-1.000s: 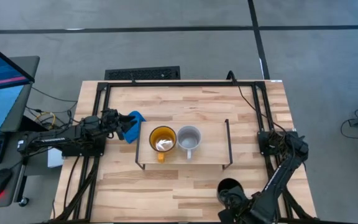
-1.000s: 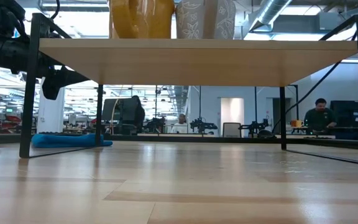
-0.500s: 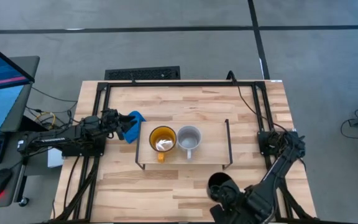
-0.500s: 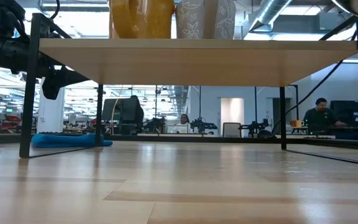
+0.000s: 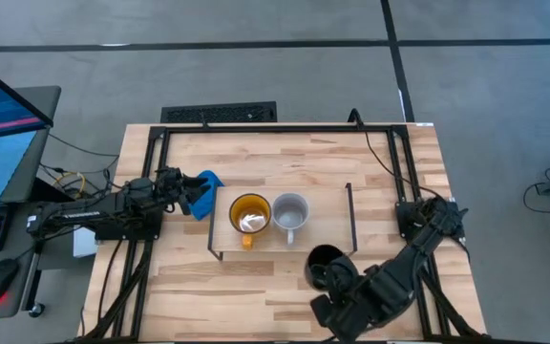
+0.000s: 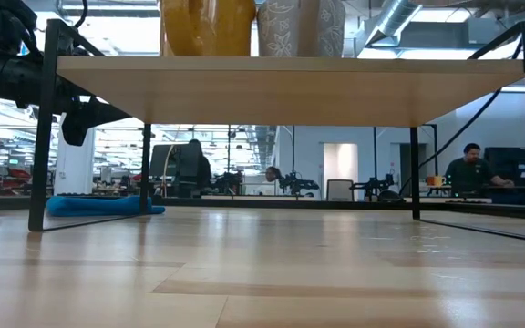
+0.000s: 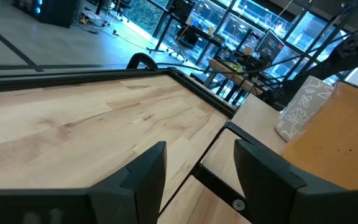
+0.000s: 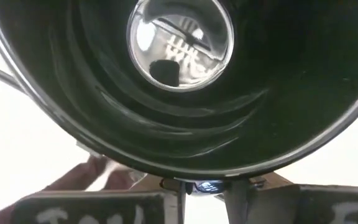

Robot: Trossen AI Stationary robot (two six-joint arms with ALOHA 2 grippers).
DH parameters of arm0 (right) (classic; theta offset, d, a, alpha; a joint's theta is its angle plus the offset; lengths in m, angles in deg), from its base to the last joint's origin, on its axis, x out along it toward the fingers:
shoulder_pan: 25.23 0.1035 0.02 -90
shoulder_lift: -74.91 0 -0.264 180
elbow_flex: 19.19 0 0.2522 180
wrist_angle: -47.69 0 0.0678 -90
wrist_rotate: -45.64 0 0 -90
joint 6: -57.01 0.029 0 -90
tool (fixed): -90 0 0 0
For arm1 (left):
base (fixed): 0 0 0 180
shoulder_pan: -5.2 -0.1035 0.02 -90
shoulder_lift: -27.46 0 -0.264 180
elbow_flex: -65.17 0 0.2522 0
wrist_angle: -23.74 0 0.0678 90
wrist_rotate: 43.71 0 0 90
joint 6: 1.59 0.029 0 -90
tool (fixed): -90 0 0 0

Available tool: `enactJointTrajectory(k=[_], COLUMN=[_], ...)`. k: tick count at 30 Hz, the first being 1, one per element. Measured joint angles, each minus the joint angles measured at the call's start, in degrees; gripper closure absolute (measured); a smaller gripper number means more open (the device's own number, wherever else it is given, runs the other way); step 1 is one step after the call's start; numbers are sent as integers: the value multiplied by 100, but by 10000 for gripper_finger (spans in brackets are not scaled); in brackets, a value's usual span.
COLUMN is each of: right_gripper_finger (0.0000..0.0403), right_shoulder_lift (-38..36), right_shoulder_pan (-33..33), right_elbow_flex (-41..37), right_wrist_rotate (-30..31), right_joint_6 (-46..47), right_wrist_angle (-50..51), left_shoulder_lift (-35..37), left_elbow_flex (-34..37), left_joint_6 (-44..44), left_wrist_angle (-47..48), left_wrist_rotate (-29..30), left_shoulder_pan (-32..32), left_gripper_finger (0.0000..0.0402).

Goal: Stack small to large cups/mugs on shelf
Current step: Put the black cup on the shelf

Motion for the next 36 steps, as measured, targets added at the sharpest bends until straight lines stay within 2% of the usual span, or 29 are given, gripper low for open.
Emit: enactJointTrajectory(k=[13, 26, 36], right_gripper_finger=[324, 324, 324], right_shoulder_lift=[-23, -33, -34], right_shoulder_pan=[-356, -375, -423], right_elbow_flex=[28, 25, -390], right_wrist_rotate=[491, 499, 457], right_joint_6=[17, 250, 412], right_wrist_angle=[-6, -9, -6], left_shoulder_lift=[0, 0, 0], left_elbow_flex=[0, -1, 0], left_joint_6=[-6, 43, 86], left_wrist_angle=[9, 11, 13], left_wrist_rotate=[-100, -100, -98], left_shoulder_pan=[-1, 0, 1], left_gripper_finger=[223, 223, 223])
